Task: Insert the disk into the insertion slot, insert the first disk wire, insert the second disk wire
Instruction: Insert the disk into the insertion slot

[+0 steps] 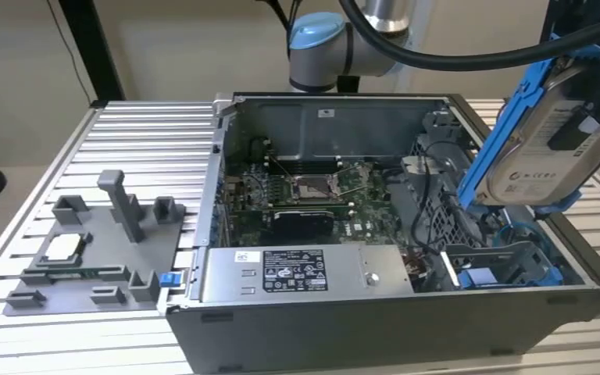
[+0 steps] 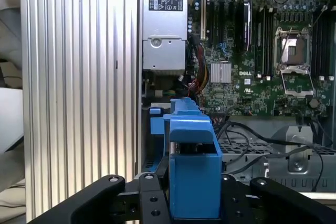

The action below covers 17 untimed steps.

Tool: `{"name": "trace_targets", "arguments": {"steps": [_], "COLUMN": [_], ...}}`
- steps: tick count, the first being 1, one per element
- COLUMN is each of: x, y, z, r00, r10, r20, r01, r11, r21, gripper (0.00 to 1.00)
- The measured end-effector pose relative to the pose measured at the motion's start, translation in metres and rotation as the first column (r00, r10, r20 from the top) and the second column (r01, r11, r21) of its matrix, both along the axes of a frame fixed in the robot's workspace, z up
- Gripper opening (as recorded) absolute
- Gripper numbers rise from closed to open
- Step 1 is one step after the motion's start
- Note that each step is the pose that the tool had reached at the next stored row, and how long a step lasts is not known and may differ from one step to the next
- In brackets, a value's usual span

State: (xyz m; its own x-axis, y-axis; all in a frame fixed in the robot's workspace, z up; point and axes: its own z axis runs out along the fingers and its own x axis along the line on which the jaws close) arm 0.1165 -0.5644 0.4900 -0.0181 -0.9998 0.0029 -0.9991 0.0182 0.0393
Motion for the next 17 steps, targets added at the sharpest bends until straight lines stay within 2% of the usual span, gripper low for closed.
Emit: {"name": "trace_targets", "arguments": {"steps": [17], "x": [0.0040], "y": [-0.0002], "z": [-0.0069], "r00": [1.0000], "r10": [0.000], "r20": [0.0000], "r01": [0.000], "r11": [1.0000], "r21": [-0.0001], "gripper": [0.00]}}
